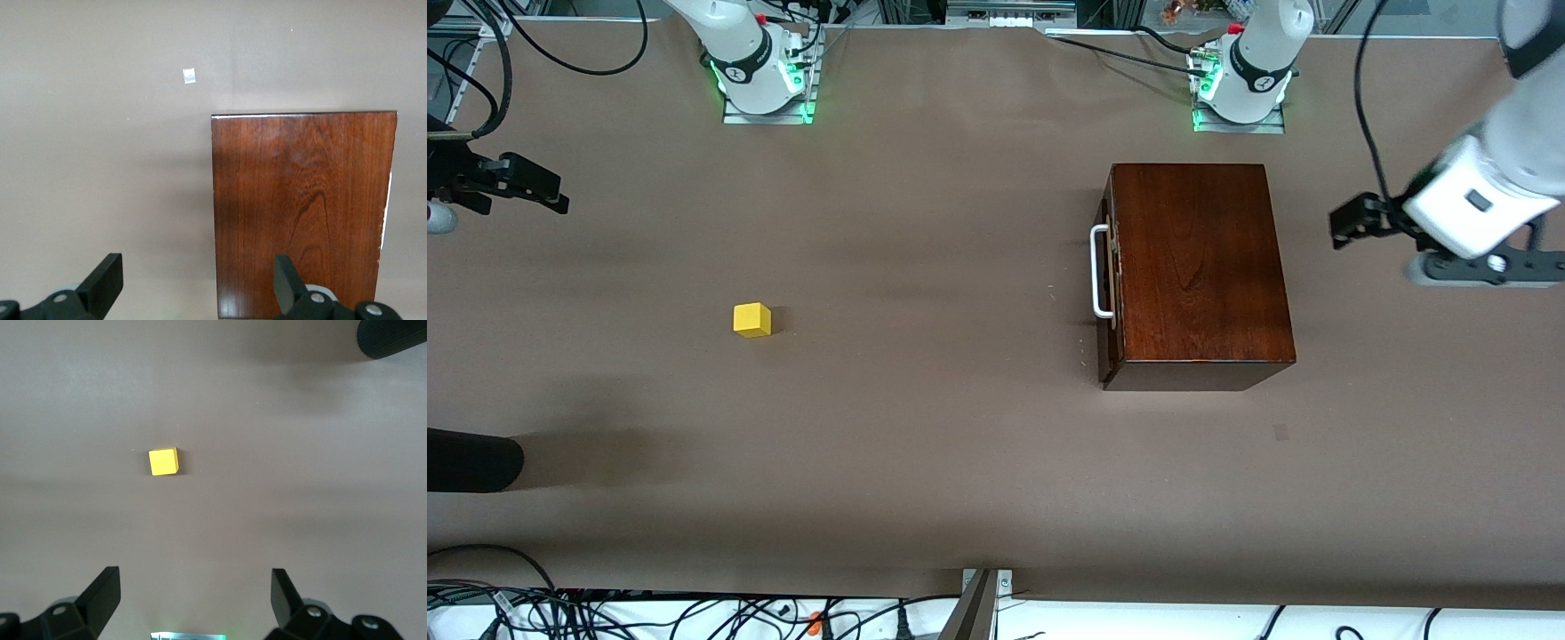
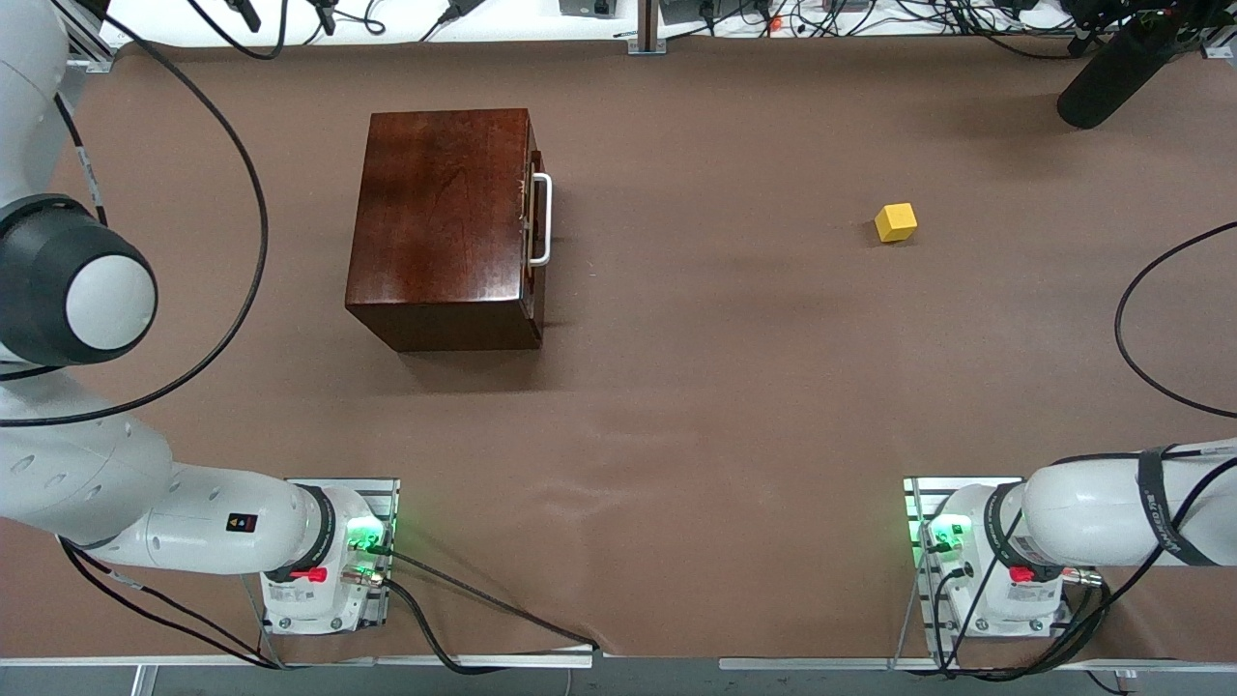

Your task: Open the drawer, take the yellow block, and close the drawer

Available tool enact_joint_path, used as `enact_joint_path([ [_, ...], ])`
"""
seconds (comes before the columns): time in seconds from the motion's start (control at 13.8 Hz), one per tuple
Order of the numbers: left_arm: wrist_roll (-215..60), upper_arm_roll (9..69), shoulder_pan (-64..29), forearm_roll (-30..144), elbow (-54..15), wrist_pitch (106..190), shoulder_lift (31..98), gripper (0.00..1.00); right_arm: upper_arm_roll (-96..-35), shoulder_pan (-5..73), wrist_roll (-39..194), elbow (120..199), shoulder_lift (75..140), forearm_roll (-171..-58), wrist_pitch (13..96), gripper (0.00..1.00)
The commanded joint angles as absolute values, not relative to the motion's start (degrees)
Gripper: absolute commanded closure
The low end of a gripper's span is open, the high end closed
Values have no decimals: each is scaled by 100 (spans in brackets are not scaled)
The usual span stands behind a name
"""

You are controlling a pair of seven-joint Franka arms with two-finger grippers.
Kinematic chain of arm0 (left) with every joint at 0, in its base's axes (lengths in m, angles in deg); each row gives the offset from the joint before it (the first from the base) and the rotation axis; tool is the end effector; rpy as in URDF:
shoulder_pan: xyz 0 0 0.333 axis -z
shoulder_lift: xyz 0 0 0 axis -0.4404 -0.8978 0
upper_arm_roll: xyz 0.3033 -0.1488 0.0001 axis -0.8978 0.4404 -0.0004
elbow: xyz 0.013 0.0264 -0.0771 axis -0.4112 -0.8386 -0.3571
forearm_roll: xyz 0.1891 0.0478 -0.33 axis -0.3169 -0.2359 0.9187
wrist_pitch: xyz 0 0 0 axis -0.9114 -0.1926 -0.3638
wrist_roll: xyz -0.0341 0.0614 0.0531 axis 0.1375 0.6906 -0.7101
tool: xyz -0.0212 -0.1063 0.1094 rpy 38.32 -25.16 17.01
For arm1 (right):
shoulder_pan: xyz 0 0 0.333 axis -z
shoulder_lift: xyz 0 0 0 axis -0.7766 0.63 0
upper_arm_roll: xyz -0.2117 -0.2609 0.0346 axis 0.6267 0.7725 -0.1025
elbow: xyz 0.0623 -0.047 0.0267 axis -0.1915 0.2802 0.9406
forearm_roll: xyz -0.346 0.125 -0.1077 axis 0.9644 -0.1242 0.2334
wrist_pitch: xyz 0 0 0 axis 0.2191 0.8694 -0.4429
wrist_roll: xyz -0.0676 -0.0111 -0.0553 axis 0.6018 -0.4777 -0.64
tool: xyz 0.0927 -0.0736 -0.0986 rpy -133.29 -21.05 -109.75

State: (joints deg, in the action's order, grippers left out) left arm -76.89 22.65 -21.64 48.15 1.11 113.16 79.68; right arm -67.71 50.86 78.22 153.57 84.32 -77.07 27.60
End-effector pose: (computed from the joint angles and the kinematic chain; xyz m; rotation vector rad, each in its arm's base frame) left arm 0.5811 -0.0615 0.5780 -3.1277 -0.0240 0.1761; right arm 0.5363 -0.0315 0.5743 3.1350 0.0337 -0.1243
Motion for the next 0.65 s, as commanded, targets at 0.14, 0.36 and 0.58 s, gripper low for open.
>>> enact_joint_path([
  [0.14, -8063, 2040, -2147, 5112, -916, 11766, 8822, 0, -6882, 5191, 7854, 15383, 8350, -7671, 2735, 0],
  [0.36, -8063, 2084, -2147, 5069, -907, 11669, 8866, 0, -6882, 5191, 7854, 15383, 8341, -7688, 2708, 0],
  [0.58, -8063, 2084, -2147, 5024, -907, 11686, 8866, 0, -6865, 5191, 7854, 15383, 8350, -7688, 2708, 0],
])
